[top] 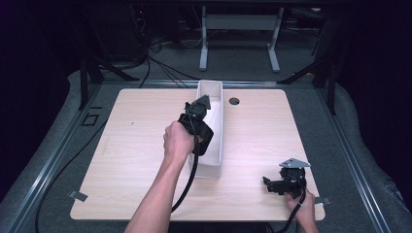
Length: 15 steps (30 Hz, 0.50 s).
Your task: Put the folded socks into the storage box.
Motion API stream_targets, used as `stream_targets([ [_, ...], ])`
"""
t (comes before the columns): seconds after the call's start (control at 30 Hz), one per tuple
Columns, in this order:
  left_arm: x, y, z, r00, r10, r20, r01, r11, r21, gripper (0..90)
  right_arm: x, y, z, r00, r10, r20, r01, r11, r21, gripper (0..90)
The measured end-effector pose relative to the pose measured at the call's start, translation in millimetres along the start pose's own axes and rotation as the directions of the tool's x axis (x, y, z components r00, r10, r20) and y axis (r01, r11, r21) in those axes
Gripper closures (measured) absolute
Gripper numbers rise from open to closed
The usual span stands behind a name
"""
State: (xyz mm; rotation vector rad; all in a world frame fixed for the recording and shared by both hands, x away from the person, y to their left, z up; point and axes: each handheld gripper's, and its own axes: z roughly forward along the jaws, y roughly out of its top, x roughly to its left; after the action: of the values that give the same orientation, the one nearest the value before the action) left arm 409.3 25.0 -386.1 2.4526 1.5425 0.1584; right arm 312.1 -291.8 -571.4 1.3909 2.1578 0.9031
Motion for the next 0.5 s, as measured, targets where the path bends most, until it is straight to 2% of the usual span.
stream_targets([
  [0.23, -7.9, -1.7, 16.3, 0.9999, 0.014, -0.003, -0.014, 0.9996, 0.024, 63.3, -0.2, 0.2, -0.3, 1.0000, -0.005, 0.000, 0.005, 1.000, 0.003, 0.0],
  [0.5, -14.3, -3.9, 31.3, 0.9999, 0.012, -0.007, -0.012, 0.9991, 0.040, 63.0, -0.2, 0.2, -0.2, 1.0000, -0.005, 0.000, 0.005, 1.000, 0.003, 0.0],
])
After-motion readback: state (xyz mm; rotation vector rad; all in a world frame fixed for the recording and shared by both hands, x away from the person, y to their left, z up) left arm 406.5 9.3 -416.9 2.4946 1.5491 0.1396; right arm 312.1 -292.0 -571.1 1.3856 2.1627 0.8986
